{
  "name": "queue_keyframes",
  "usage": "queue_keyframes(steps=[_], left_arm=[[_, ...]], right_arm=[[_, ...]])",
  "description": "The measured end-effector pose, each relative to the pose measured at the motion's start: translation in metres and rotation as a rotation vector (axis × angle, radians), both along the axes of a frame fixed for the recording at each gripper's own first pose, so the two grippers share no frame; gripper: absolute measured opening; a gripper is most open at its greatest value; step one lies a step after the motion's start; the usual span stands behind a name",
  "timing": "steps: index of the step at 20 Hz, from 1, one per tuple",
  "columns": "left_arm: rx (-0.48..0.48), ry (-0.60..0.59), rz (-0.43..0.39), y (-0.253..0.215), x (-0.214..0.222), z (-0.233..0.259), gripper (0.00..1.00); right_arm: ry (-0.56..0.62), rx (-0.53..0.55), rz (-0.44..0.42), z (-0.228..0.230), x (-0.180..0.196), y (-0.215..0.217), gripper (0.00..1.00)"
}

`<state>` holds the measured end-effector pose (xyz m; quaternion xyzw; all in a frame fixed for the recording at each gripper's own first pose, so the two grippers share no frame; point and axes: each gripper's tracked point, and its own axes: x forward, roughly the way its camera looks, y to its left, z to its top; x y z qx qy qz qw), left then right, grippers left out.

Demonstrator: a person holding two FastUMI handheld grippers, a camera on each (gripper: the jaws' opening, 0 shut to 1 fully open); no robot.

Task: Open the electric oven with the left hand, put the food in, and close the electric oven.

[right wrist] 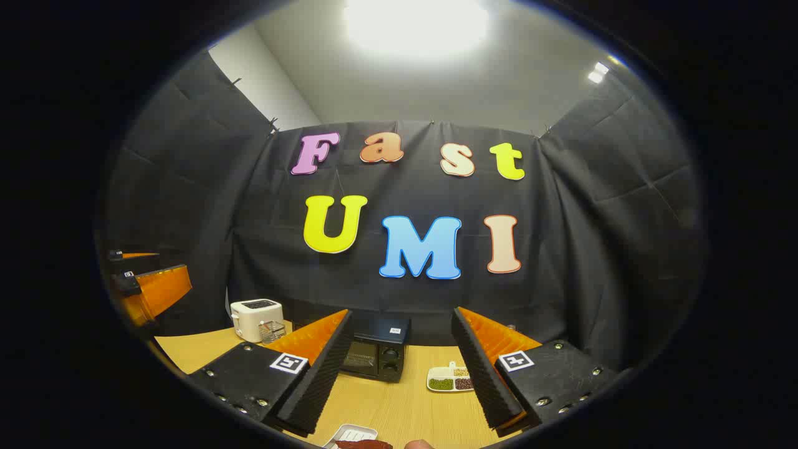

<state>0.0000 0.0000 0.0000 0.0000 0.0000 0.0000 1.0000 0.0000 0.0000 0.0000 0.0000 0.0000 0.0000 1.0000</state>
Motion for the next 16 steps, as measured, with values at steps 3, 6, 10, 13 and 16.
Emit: queue_keyframes(steps=[3,6,10,13,16], left_arm=[[-0.003,0.002,0.005,-0.001,-0.001,0.0,1.0],[-0.003,-0.001,0.005,-0.005,-0.001,0.0,1.0],[-0.004,-0.005,-0.002,-0.016,-0.002,-0.002,1.0],[-0.005,-0.003,-0.008,-0.026,-0.003,-0.005,1.0],[-0.009,0.006,-0.009,-0.038,0.0,-0.013,1.0]], right_arm=[[-0.001,-0.002,-0.001,-0.002,-0.002,-0.004,0.95],[-0.009,-0.005,-0.005,-0.002,-0.004,-0.009,0.95],[-0.009,-0.005,-0.011,-0.008,-0.01,-0.018,0.95],[-0.008,-0.004,-0.013,-0.01,-0.014,-0.027,0.95],[-0.014,-0.007,-0.007,-0.015,-0.016,-0.036,0.95]])
